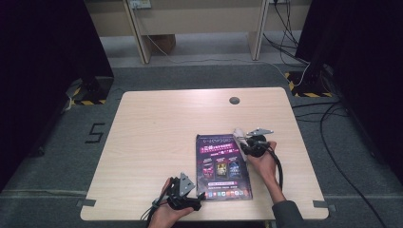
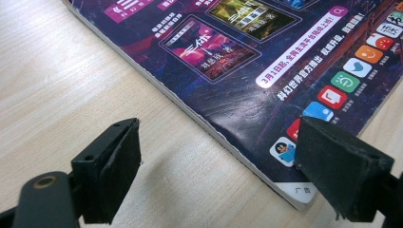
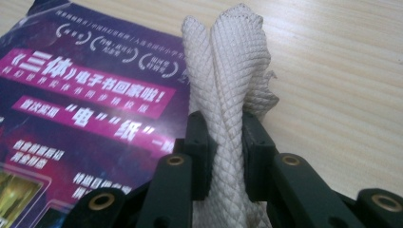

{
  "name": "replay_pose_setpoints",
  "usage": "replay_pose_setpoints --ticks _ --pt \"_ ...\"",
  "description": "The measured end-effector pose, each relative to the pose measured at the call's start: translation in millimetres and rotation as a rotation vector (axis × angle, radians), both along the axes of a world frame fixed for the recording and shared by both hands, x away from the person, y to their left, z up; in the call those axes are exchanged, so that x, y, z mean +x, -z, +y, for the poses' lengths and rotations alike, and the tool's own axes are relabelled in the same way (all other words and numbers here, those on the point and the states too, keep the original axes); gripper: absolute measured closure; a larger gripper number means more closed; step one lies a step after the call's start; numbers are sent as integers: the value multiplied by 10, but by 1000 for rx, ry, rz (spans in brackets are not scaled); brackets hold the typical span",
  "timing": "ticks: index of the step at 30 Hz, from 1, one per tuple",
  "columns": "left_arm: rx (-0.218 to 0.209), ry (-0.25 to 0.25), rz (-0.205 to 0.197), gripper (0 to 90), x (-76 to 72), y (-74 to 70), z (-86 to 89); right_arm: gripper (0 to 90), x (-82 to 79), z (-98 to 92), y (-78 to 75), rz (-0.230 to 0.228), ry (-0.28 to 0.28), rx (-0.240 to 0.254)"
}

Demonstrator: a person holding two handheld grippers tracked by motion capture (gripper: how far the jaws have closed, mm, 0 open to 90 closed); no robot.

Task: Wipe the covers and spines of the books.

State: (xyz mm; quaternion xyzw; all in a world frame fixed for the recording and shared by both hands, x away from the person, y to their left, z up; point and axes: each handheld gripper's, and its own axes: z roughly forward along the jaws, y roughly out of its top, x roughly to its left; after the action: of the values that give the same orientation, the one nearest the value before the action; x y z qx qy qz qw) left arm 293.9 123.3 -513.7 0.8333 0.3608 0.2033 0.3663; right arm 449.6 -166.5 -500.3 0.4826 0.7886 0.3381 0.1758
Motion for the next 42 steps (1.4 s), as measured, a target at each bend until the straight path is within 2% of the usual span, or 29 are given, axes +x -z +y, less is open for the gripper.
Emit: replay_pose_setpoints --ticks 10,15,20,26,31,36,39,42 --pt "-1 -1 2 151 2 0 1 767 -249 -17 -11 -1 -58 -25" --pt "-1 1 1 152 1 0 1 766 -350 -38 -28 16 -85 -28" --pt "0 2 1 153 3 -1 2 773 -457 -71 -48 11 -93 -29" --pt "-3 3 2 153 4 1 3 775 -498 -221 -190 -26 -46 33" --pt "-3 3 0 153 2 2 3 774 -521 -341 -268 -49 -16 54" --pt "-4 3 0 153 3 2 4 774 -547 -537 -312 -65 35 51" --pt "-3 4 0 153 3 2 4 773 -555 -647 -311 -78 54 32" --pt "-2 5 -1 153 2 1 4 773 -567 -776 -289 -71 95 21"
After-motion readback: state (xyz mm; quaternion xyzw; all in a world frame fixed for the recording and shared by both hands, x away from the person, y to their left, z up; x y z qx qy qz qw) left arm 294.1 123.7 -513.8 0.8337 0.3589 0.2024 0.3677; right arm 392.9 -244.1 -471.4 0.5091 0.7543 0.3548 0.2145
